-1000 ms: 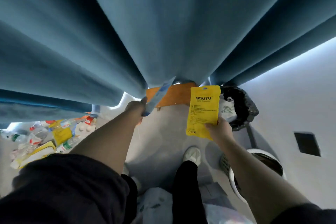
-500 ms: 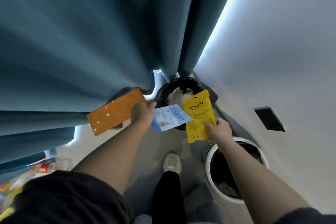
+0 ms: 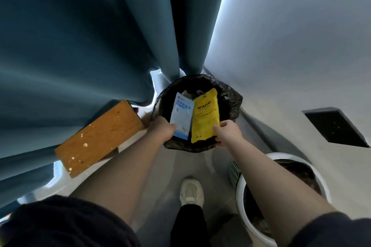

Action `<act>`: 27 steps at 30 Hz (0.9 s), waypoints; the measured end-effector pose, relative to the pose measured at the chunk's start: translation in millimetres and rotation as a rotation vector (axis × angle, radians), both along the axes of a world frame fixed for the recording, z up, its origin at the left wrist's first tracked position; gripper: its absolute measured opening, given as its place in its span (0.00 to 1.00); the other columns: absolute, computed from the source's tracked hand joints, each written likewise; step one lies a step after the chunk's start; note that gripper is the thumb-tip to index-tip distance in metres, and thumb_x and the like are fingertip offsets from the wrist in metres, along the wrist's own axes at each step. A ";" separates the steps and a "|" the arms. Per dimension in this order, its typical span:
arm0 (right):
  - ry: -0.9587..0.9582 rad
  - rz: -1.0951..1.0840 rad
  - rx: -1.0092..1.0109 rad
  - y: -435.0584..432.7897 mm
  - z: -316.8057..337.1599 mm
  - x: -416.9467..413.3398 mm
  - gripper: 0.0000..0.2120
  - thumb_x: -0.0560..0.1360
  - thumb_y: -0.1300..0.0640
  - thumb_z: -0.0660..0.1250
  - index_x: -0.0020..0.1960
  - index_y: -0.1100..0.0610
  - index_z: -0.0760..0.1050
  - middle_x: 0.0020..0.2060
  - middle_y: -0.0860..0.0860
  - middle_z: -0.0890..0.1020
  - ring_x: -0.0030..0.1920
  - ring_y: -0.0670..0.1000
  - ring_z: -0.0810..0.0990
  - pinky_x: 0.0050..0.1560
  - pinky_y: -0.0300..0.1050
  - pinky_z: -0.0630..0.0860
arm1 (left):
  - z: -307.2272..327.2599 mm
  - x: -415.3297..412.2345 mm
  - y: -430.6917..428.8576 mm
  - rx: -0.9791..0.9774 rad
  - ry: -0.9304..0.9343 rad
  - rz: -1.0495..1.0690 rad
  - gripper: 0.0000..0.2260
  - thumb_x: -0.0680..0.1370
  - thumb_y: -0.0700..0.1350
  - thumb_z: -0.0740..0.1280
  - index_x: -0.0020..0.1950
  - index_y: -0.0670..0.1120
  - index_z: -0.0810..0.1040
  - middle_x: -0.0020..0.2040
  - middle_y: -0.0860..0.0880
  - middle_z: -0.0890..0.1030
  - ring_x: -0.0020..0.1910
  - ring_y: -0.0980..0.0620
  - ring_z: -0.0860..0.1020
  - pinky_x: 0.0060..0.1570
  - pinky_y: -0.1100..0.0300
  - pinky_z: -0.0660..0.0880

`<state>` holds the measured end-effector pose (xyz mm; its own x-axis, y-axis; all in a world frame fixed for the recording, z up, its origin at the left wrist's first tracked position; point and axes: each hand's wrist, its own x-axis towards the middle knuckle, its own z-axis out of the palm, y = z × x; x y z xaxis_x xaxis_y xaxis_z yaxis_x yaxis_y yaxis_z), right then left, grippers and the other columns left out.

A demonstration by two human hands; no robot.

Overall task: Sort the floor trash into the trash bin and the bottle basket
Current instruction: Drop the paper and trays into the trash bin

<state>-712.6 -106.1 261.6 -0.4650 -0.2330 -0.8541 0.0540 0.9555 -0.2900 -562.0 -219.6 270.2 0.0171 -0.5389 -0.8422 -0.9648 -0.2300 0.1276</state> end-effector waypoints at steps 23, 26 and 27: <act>0.509 1.263 -0.020 9.2 166.7 217.5 0.33 0.79 0.39 0.53 0.78 0.46 0.43 0.78 0.52 0.45 0.77 0.59 0.40 0.72 0.67 0.46 | 184.4 257.8 58.4 -0.316 -0.058 -0.466 0.31 0.79 0.60 0.58 0.76 0.49 0.52 0.78 0.46 0.51 0.76 0.42 0.50 0.71 0.43 0.57; 0.498 1.410 -0.072 7.0 178.8 287.9 0.33 0.79 0.38 0.50 0.78 0.46 0.40 0.78 0.53 0.43 0.77 0.59 0.39 0.72 0.66 0.45 | 197.1 328.8 77.3 -0.343 -0.081 -0.392 0.32 0.79 0.60 0.56 0.77 0.49 0.50 0.78 0.46 0.49 0.77 0.43 0.49 0.71 0.43 0.55; 0.486 1.458 -0.084 6.9 181.3 312.8 0.33 0.79 0.38 0.50 0.77 0.46 0.39 0.78 0.53 0.42 0.77 0.59 0.39 0.72 0.66 0.44 | 198.7 355.0 84.9 -0.341 -0.094 -0.363 0.32 0.79 0.61 0.56 0.77 0.48 0.49 0.78 0.46 0.49 0.77 0.43 0.49 0.71 0.43 0.55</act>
<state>-399.8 -99.2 442.9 -0.0185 -0.7563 -0.6540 -0.9957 0.0734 -0.0567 -207.0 -134.7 468.9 -0.1546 -0.7686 -0.6208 -0.9858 0.1616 0.0453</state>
